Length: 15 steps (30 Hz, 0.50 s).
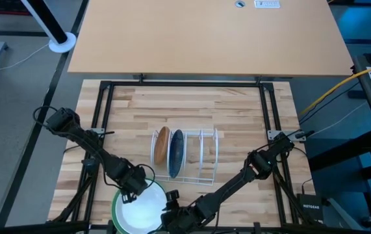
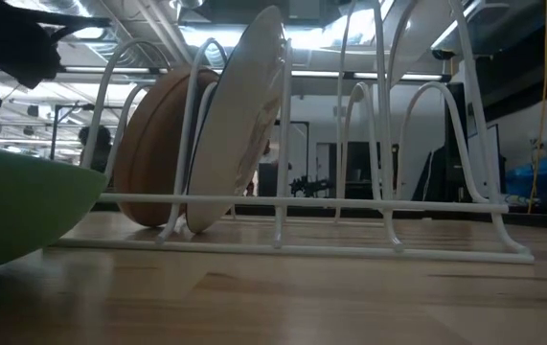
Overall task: Sort dishes
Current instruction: Put the white plate into the dish rack
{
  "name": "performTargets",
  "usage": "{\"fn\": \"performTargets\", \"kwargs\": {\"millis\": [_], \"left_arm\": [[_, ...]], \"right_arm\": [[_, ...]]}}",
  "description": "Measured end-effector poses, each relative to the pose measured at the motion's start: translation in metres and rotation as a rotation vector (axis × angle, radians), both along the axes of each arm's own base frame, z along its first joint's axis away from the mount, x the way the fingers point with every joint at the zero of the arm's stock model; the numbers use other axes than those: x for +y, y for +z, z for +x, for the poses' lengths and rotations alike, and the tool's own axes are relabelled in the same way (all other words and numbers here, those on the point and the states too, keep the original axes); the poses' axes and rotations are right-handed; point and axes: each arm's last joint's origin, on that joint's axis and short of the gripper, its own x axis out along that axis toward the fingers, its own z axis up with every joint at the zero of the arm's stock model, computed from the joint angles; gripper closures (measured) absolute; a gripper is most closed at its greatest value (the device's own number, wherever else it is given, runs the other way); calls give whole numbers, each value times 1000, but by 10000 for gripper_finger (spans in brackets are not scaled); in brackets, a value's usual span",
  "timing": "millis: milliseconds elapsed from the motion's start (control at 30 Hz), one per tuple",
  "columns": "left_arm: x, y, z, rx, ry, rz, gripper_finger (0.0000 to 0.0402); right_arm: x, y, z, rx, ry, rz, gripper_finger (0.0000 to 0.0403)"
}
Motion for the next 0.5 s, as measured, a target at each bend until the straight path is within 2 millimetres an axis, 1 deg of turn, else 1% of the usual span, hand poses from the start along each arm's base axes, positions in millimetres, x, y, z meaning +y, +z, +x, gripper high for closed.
{"fn": "performTargets", "kwargs": {"millis": [267,500], "left_arm": [[-2,0,-1,-27,12,34,269],[-4,0,4,-91,26,30,269]], "right_arm": [[0,0,0,0,0,0,233],[1,-3,0,11,9,13,233]]}}
